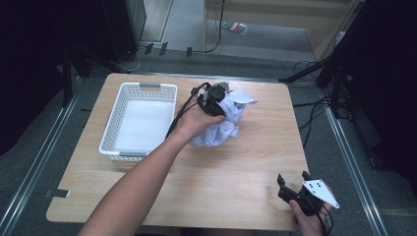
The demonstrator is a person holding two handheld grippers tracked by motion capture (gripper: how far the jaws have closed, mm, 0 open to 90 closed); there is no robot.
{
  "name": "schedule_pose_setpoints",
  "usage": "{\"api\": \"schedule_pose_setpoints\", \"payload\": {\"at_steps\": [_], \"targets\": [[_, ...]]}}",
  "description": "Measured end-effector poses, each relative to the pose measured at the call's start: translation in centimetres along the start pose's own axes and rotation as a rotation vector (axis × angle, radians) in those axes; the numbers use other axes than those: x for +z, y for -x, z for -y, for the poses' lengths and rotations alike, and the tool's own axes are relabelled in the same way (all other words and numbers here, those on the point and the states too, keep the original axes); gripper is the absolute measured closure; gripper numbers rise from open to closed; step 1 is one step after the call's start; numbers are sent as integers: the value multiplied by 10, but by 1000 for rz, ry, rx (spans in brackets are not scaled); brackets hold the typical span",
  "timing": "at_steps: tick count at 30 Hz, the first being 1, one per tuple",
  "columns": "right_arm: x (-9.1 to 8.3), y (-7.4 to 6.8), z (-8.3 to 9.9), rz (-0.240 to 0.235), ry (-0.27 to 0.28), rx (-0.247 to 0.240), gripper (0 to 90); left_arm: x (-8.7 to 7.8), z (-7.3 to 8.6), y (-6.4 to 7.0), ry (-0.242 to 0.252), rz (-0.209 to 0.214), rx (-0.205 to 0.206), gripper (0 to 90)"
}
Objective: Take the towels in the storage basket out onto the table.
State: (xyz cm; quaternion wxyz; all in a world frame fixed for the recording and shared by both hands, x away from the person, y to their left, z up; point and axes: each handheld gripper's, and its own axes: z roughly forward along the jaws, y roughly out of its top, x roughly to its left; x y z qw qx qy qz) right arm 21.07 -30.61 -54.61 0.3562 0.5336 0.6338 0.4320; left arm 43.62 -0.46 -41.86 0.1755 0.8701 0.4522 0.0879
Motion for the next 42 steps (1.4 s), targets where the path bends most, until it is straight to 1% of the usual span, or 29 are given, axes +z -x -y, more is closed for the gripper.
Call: {"api": "schedule_pose_setpoints", "payload": {"at_steps": [1, 3, 6, 11, 14, 16, 17, 18, 19, 21, 22, 23, 24, 25, 26, 27, 28, 30, 31, 33, 35, 37, 38, 40, 42], "targets": [[0, 0, 0, 0, -1, 3, 127, 7, 2, 0, -6, 5, -5, 517], [0, 0, 0, 0, -2, 4, 127, 15, 5, -1, -14, 12, -15, 511], [0, 0, 0, 0, -2, 2, 127, 28, 9, 0, -27, 12, -24, 506], [0, 0, 0, -1, -2, 2, 127, 43, 15, 7, -33, 26, -26, 502], [0, 0, 0, -1, -1, 2, 127, 52, 19, 11, -41, 32, -27, 476], [0, 0, 0, -2, 0, 3, 127, 56, 20, 13, -50, 31, -30, 442], [0, 0, 0, -1, 0, 4, 127, 59, 20, 14, -70, 29, -27, 407], [0, 0, 0, -2, -2, 7, 127, 60, 21, 16, -83, 27, -21, 343], [0, 0, 0, -2, -1, 7, 127, 61, 21, 18, -77, 22, -20, 300], [0, 0, 0, -2, -1, 6, 127, 60, 21, 19, -72, 26, -21, 233], [0, 0, 0, -2, -1, 6, 127, 59, 20, 20, -65, 24, -26, 171], [0, 0, 0, -3, -1, 6, 127, 57, 20, 21, -60, 15, -39, 123], [0, 0, 0, -4, -1, 6, 127, 55, 19, 20, -56, 2, -41, 79], [0, 0, 0, -4, 1, 3, 127, 52, 19, 19, -51, -1, -56, 40], [0, 0, 0, -4, 1, 4, 127, 51, 19, 18, -45, 0, -62, 1], [0, 0, 0, -4, 1, 4, 127, 49, 19, 16, -44, -2, -64, 0], [0, 0, 0, -4, 1, 4, 127, 47, 20, 16, -42, -17, -63, 0], [0, 0, 0, -4, 1, 4, 127, 42, 22, 13, -33, -10, -58, 0], [0, 0, 0, -4, 1, 4, 127, 39, 23, 11, -26, -12, -66, 0], [0, 0, 0, -4, 1, 4, 127, 31, 24, 8, 2, 6, -74, 0], [0, 0, 0, -4, 1, 2, 127, 24, 26, 6, 20, 4, -71, 0], [0, 0, 0, -3, 0, 1, 127, 18, 28, 3, 24, -1, -70, 0], [0, 0, 0, -3, -1, 1, 127, 16, 29, 1, 24, -11, -65, 0], [0, 0, 0, -2, -2, 1, 127, 12, 31, -2, 22, -20, -60, 0], [0, 0, 0, -1, -4, 0, 127, 7, 34, -5, 22, -21, -58, 0]]}}
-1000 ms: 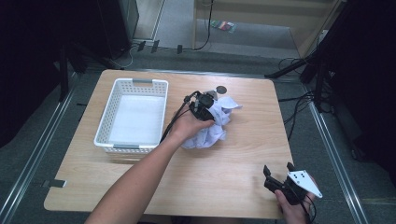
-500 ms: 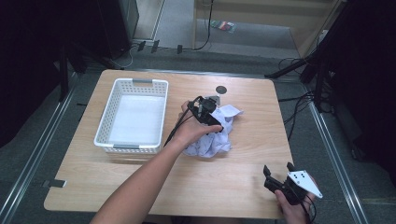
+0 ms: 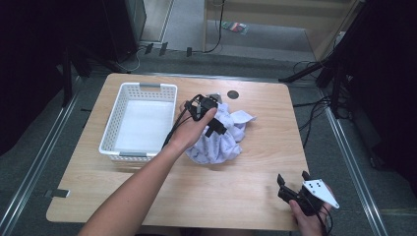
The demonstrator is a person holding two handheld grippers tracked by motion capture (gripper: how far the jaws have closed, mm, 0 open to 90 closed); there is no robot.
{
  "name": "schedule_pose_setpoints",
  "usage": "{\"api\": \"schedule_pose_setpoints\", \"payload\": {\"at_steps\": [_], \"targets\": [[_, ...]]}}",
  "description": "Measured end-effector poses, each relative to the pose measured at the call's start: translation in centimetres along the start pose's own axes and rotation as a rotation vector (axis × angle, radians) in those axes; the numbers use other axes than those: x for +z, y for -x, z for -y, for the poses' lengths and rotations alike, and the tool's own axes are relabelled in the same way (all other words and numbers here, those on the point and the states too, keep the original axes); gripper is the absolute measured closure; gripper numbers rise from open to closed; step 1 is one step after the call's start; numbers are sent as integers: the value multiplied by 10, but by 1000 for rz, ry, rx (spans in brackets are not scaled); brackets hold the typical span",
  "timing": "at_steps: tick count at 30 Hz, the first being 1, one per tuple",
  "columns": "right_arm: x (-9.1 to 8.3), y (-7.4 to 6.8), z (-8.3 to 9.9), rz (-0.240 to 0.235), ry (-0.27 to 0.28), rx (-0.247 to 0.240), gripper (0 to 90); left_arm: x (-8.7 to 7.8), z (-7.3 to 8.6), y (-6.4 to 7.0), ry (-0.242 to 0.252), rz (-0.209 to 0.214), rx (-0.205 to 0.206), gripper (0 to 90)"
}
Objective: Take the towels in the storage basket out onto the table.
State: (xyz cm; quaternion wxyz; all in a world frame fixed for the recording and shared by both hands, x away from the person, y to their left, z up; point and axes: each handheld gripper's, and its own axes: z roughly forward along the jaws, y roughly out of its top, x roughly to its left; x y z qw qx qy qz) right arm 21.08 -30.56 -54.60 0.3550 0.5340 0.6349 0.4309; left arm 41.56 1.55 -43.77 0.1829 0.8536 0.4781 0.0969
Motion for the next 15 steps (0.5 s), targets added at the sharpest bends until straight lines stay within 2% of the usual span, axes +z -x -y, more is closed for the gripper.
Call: {"api": "schedule_pose_setpoints", "payload": {"at_steps": [6, 10, 13, 15], "targets": [[0, 0, 0, 2, -3, 0, 127, -20, 6, -11, 39, 3, -3, 0], [0, 0, 0, 3, -5, -3, 127, -33, 12, -20, 65, -15, -5, 0], [1, 0, 0, 4, -5, -2, 127, -42, 17, -28, 86, -22, -24, 0], [1, 0, 0, 5, -5, -1, 127, -48, 21, -34, 87, -30, -20, 0]]}}
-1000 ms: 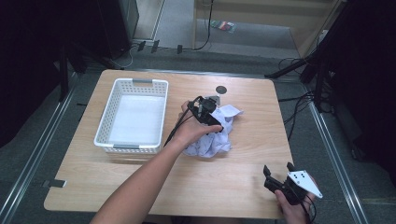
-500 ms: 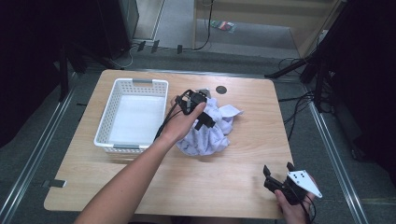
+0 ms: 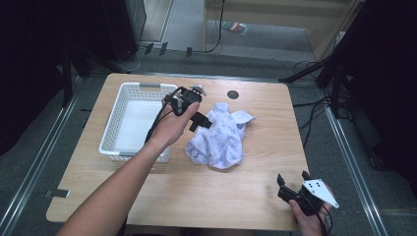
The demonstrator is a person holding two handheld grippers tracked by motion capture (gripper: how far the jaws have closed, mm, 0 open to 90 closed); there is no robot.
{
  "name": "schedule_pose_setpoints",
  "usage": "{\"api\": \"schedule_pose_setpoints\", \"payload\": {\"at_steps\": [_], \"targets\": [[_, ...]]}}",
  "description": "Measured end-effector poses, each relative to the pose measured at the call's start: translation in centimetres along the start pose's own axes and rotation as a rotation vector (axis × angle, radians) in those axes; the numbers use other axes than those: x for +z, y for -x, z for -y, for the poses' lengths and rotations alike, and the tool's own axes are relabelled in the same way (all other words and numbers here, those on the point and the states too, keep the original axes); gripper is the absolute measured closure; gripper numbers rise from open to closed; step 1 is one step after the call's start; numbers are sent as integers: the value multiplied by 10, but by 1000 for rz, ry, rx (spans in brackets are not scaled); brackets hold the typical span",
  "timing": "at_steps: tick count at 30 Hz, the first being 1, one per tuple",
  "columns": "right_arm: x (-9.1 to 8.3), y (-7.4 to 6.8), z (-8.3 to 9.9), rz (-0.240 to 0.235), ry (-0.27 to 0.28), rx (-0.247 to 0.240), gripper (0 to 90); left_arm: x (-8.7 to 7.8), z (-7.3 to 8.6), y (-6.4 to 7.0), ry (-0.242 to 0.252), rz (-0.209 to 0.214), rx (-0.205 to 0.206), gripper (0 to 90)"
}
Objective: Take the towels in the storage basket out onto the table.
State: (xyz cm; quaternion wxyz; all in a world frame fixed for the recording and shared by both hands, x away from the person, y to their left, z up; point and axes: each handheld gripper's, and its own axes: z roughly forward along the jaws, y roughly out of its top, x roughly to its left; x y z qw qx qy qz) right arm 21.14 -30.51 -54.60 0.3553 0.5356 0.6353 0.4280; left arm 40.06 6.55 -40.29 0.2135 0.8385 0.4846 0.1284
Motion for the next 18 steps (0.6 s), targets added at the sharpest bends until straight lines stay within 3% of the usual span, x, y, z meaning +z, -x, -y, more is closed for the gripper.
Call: {"api": "schedule_pose_setpoints", "payload": {"at_steps": [8, 18], "targets": [[0, 0, 0, 2, -1, -3, 127, -19, 18, -25, 39, -5, -35, 0], [0, 0, 0, 3, -3, -3, 127, -31, 50, -52, 95, -9, -82, 0]]}}
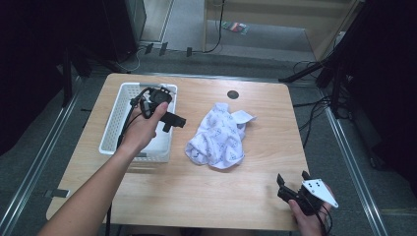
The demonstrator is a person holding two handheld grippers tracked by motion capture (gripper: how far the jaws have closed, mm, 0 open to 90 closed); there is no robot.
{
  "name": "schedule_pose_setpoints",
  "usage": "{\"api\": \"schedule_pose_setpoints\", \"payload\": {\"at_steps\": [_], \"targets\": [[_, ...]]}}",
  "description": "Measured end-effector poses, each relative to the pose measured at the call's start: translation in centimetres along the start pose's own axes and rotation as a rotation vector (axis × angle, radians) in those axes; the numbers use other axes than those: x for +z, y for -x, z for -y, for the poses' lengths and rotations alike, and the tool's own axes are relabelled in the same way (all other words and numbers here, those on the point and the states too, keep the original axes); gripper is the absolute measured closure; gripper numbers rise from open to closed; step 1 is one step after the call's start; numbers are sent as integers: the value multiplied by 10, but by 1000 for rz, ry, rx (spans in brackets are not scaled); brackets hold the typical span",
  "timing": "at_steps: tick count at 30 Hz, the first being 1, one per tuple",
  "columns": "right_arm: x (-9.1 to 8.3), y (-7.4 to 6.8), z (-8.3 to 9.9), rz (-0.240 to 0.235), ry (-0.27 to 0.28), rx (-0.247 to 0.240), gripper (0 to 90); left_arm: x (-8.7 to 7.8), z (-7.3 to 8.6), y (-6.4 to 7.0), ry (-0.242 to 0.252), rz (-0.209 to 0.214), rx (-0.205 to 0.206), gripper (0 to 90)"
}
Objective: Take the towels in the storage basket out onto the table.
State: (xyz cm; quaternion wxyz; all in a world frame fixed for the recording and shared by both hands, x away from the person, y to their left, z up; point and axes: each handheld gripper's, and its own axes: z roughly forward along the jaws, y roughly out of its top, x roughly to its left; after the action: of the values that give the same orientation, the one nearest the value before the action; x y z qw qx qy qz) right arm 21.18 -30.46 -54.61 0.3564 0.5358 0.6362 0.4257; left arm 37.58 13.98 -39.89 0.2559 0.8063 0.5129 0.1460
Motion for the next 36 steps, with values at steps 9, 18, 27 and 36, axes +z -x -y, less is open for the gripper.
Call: {"api": "schedule_pose_setpoints", "payload": {"at_steps": [9, 18, 27, 36], "targets": [[0, 0, 0, 0, 0, -4, 127, -17, 30, -23, 112, -16, -64, 0], [0, 0, 0, 1, -2, -8, 127, -30, 60, -33, 192, -78, -71, 0], [0, 0, 0, 2, -2, -8, 127, -40, 91, -43, 271, -88, -99, 0], [0, 0, 0, 2, -2, -8, 127, -48, 128, -51, 346, -122, -108, 0]]}}
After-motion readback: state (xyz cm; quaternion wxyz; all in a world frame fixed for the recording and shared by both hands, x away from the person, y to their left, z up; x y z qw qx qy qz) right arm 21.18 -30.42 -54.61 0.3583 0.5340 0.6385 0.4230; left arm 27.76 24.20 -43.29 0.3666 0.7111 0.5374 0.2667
